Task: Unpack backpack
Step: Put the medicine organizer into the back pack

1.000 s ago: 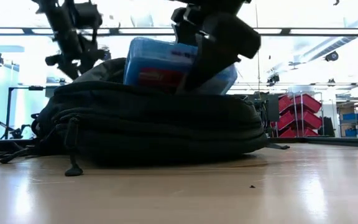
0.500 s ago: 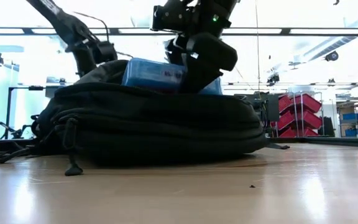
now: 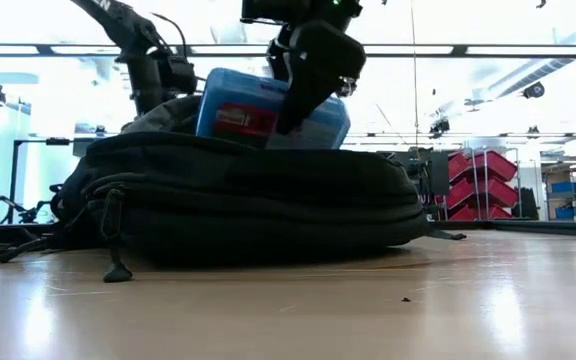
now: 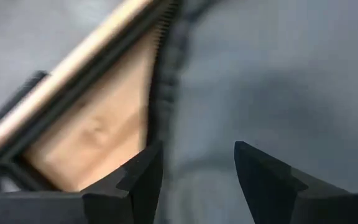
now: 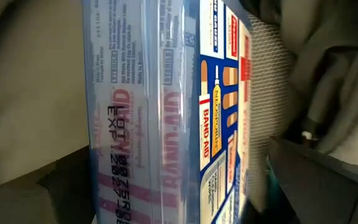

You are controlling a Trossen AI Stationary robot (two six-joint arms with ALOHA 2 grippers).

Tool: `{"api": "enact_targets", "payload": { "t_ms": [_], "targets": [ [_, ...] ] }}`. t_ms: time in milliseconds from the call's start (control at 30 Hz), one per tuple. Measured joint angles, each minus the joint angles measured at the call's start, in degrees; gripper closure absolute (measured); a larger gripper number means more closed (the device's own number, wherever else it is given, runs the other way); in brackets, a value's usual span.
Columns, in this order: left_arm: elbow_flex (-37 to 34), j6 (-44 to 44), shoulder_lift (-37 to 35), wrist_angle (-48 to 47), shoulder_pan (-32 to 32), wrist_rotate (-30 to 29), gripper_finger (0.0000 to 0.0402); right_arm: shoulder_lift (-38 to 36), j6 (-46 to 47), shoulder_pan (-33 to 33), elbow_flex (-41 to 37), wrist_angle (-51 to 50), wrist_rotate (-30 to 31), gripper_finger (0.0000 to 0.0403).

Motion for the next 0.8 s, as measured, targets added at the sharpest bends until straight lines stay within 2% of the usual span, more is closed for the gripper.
{"api": "enact_targets", "payload": {
  "t_ms": [100,200,267,433,667,800],
  "targets": [
    [-0.7,1.1,0.0,0.1,0.1,-0.4,0.0214,0.7,1.3,0.1,-1.9,0.2,-0.9,0.0004],
    [-1.4,2.3,0.5,1.9,0.9,-7.5,0.0205,1.0,2.0,0.1,-3.2,2.0,-0.2,0.0004],
    [-1.6,2.3,1.2,1.9,1.8,-10.2,0.0199,1.2,2.1,0.2,-3.7,3.4,0.5,0.0004],
    [-2.5,1.5,3.8,1.9,3.4,-2.7,0.0185,1.5,2.4,0.1,-4.2,6.3,0.6,0.0004],
    [-2.4,2.8,9.7,4.0,3.5,-4.3,0.0189,1.6,1.1,0.1,-3.8,7.1,1.1,0.0004],
    [-2.4,4.2,11.8,4.8,3.5,-4.4,0.0227,1.3,0.5,0.2,-3.3,6.6,1.6,0.0004]
  ]
}}
